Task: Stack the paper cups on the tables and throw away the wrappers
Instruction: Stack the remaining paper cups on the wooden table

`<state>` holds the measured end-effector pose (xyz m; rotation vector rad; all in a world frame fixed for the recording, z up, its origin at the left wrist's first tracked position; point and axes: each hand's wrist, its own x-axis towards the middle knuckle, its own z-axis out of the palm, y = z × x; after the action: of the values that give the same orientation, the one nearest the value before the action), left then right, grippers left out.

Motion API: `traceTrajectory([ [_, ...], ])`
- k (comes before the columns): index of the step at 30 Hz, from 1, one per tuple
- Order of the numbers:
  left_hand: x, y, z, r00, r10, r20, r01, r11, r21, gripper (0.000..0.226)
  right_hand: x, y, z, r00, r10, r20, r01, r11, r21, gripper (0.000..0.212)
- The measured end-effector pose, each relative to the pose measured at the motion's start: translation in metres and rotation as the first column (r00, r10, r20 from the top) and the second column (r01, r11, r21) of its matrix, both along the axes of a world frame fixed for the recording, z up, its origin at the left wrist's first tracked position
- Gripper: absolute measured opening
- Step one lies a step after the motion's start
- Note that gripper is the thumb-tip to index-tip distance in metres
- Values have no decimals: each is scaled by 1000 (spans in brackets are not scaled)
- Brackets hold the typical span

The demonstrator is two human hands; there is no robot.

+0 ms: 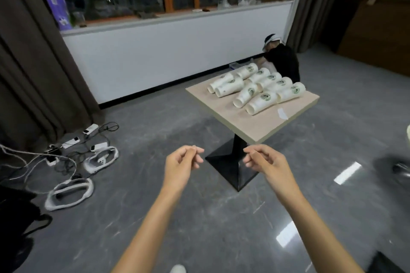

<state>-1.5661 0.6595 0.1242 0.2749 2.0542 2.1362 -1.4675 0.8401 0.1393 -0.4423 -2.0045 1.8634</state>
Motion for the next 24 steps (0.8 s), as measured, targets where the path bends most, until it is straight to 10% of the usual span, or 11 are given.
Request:
traceTrajectory([
  [24, -408, 174, -4, 932, -356, 62, 360, 931, -65, 29, -348, 124, -6, 944, -327, 50, 328, 945, -11, 16],
])
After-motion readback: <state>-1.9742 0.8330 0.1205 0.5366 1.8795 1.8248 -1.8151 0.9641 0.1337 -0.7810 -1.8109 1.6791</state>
